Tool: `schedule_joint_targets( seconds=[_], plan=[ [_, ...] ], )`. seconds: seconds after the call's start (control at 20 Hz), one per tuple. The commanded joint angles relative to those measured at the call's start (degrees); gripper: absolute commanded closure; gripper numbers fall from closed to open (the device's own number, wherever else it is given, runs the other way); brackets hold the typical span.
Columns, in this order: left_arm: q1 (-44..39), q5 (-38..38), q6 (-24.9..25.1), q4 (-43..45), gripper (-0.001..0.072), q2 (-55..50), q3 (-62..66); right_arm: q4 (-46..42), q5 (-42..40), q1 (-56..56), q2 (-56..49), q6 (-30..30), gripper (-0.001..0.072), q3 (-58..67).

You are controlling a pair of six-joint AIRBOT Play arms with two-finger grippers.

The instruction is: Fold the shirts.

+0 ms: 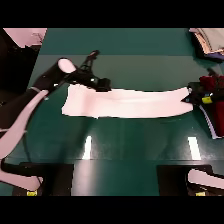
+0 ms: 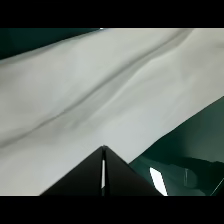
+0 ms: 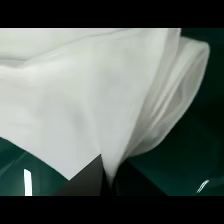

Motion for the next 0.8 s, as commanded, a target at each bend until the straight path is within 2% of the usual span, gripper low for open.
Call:
schedule_joint_targets(
  seconds=[0.0, 0.2, 0.45, 0.75],
  plan=[
    [-5.51, -0.15, -2.19, -0.22, 0.0683, -10.64, 10.32, 1.05, 6.49, 3.87, 4.20, 7.67, 0.0700, 8.76],
    [-8.44, -0.02, -4.04, -0.85, 0.0683, -17.73, 13.38, 7.52, 8.26, 10.23, 4.11, 10.71, 0.0700, 21.14],
    [-8.57, 1.57, -3.93, -1.42, 0.0683, -18.99, 13.38, 7.65, 9.33, 19.54, -0.96, 13.55, 0.0700, 34.03],
    [-8.55, 2.60, -4.00, 2.73, 0.0683, -18.97, 13.38, 7.56, 9.94, 30.49, -9.42, 14.95, 0.0700, 48.02]
  ],
)
